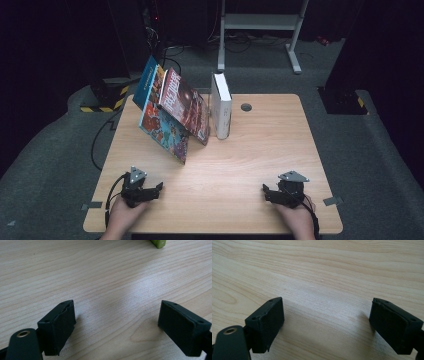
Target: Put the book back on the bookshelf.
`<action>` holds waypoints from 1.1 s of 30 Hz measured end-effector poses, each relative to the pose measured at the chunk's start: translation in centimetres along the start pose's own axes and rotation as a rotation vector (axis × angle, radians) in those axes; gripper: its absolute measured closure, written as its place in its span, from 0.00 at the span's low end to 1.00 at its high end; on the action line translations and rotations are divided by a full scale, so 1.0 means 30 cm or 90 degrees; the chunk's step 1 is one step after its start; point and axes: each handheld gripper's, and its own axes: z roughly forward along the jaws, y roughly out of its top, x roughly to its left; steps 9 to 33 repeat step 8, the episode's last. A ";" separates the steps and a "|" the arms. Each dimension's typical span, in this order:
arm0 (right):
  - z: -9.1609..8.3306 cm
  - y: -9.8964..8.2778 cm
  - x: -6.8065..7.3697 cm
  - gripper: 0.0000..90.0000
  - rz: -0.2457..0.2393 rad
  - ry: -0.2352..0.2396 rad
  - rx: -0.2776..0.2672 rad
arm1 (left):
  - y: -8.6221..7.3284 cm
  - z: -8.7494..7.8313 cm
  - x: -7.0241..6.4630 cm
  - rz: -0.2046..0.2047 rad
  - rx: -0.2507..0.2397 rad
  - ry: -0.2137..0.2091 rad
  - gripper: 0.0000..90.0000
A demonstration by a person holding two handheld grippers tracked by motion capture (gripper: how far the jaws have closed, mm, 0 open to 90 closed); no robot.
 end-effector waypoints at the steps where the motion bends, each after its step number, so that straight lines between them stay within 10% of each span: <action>1: 0.002 0.002 0.004 0.14 0.000 0.004 0.002 | 0.000 0.000 0.000 0.000 0.000 0.000 0.16; 33: 0.012 0.012 0.021 0.14 0.014 -0.017 0.000 | 0.000 0.000 0.000 0.001 0.000 0.001 0.16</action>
